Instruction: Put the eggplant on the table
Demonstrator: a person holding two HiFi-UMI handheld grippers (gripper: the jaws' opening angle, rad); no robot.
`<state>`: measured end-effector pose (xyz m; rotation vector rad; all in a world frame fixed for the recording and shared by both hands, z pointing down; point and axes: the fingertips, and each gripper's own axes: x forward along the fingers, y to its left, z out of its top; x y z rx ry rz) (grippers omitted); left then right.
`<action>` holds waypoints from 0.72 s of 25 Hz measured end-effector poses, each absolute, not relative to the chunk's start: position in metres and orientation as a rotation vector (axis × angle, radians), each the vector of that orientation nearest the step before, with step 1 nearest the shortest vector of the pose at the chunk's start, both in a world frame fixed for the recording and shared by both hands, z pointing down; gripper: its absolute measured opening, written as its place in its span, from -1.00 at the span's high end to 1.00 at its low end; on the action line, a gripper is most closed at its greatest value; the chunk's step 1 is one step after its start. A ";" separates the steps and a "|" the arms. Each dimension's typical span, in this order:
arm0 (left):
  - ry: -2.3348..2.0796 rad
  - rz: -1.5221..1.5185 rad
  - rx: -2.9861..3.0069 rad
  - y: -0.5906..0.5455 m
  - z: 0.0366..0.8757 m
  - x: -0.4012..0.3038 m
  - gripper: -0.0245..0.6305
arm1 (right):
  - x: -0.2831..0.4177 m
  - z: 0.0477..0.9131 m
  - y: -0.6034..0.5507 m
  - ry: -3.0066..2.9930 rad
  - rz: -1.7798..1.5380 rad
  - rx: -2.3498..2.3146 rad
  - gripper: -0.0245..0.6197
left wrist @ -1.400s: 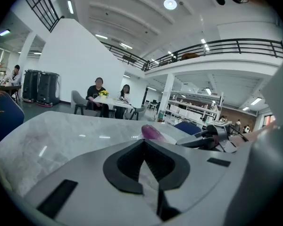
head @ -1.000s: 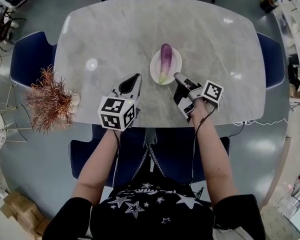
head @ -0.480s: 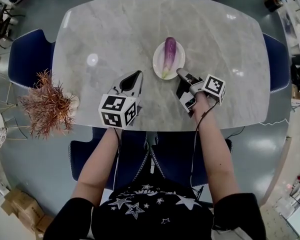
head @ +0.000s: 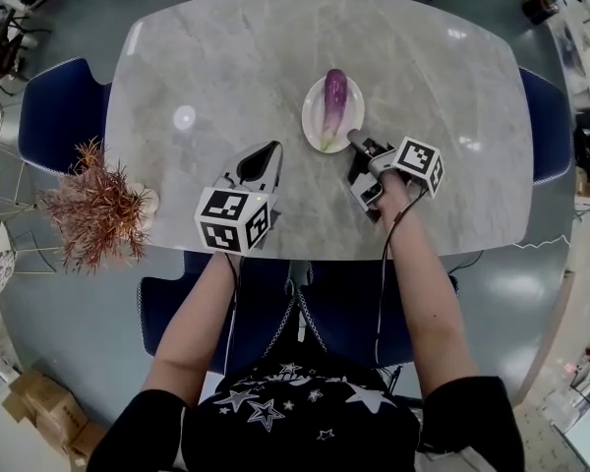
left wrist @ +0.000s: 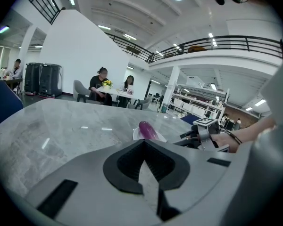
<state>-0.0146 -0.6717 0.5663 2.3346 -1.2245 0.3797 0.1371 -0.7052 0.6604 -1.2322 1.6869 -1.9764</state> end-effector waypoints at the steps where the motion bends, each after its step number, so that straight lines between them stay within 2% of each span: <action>1: -1.223 0.372 2.338 -0.672 0.564 -0.015 0.90 | 0.137 0.659 -0.706 1.687 -1.970 -1.227 0.86; 13: -1.250 0.315 2.356 -0.661 0.539 -0.026 0.90 | 0.139 0.659 -0.689 1.843 -1.940 -1.403 0.85; 15: -1.256 0.312 2.364 -0.658 0.534 -0.027 0.91 | 0.138 0.656 -0.687 1.844 -1.935 -1.386 0.73; 18: -1.256 0.317 2.377 -0.652 0.529 -0.028 0.90 | 0.139 0.649 -0.680 1.849 -1.923 -1.394 0.73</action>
